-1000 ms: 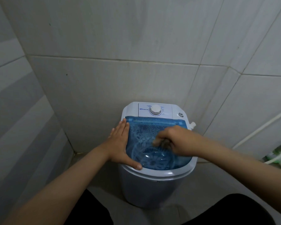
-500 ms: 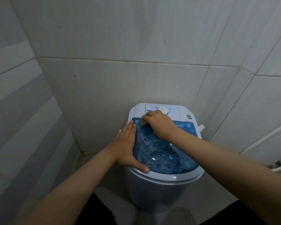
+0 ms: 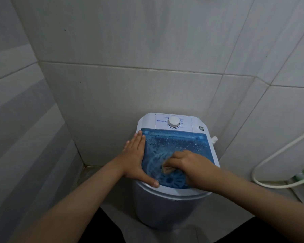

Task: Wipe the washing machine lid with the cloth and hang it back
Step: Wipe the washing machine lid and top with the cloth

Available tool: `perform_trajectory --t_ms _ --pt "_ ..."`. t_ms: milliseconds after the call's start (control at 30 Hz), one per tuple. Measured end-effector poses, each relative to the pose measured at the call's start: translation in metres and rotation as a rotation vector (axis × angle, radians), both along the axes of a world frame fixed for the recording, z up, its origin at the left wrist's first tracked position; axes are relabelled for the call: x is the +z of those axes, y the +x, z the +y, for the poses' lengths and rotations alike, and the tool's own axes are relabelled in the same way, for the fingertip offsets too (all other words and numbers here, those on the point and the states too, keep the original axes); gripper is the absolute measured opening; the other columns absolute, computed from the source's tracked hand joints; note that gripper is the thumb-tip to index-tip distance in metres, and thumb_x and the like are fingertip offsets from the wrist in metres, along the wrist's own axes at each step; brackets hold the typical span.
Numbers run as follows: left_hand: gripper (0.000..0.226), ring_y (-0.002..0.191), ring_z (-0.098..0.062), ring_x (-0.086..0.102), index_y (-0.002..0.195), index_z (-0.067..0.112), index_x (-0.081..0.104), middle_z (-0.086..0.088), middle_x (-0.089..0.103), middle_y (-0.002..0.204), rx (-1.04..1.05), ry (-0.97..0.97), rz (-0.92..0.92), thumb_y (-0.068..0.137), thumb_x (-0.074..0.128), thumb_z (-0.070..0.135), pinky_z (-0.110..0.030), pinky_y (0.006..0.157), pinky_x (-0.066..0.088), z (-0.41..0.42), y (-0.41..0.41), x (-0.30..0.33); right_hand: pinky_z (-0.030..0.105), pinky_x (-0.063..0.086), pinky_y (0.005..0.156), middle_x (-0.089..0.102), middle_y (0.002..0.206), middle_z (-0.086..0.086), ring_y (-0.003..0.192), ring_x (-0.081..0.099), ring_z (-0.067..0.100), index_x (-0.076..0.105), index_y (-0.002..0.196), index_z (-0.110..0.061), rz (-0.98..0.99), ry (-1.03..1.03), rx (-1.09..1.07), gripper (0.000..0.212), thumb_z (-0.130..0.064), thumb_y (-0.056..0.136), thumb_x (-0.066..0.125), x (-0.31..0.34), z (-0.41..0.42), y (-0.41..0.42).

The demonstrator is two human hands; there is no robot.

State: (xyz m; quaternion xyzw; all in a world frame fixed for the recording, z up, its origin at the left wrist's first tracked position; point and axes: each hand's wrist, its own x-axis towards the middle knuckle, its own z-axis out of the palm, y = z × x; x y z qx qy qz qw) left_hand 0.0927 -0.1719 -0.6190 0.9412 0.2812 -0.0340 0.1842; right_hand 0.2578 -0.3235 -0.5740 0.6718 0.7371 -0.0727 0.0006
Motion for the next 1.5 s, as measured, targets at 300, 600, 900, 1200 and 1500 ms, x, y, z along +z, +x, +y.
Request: perform_trajectory --t_ms 300,600,900,1200,1500 --pt "0.157 0.137 -0.016 -0.036 0.143 0.014 -0.030 -0.001 -0.040 0.149 -0.011 -0.027 -0.014 0.040 0.065 0.085 -0.047 0.117 -0.012 -0.001 -0.001 0.002 0.045 0.055 0.080 0.061 0.109 0.009 0.101 0.060 0.028 0.060 0.117 -0.020 0.127 0.257 -0.140 0.045 0.005 0.080 0.053 0.015 0.103 0.020" --pt "0.157 0.139 -0.014 -0.033 0.144 0.017 -0.029 0.001 -0.034 0.153 -0.012 -0.039 -0.075 0.039 0.069 0.082 -0.047 0.118 -0.009 0.000 -0.001 0.003 0.039 0.048 0.079 0.051 0.129 0.010 0.110 0.048 0.032 0.049 0.128 -0.012 -0.177 0.233 -0.075 0.037 -0.002 0.093 0.044 -0.016 0.129 -0.001" --pt "0.157 0.138 -0.018 -0.034 0.145 0.009 -0.025 -0.007 -0.037 0.151 0.006 -0.026 -0.003 0.041 0.066 0.084 -0.045 0.118 -0.010 -0.001 -0.002 0.002 0.039 0.046 0.083 0.050 0.137 0.007 0.115 0.046 0.030 0.052 0.130 -0.015 -0.041 0.220 -0.010 0.045 0.001 0.088 0.045 -0.017 0.083 -0.003" --pt "0.161 0.137 -0.020 -0.036 0.142 0.008 -0.029 -0.007 -0.040 0.149 -0.006 -0.021 0.042 0.034 0.055 0.092 -0.044 0.117 -0.013 0.000 -0.001 0.001 0.042 0.053 0.078 0.055 0.128 -0.005 0.106 0.049 0.022 0.058 0.121 -0.028 0.019 0.130 0.097 0.049 -0.003 0.079 0.056 -0.015 0.031 0.002" --pt "0.165 0.138 -0.021 -0.034 0.143 0.006 -0.028 -0.009 -0.039 0.150 -0.006 -0.017 0.054 0.027 0.049 0.096 -0.047 0.118 -0.008 -0.002 0.000 0.005 0.042 0.054 0.075 0.063 0.107 -0.006 0.097 0.059 0.019 0.064 0.108 -0.029 0.176 0.035 0.003 0.045 -0.001 0.075 0.054 0.018 0.017 0.009"
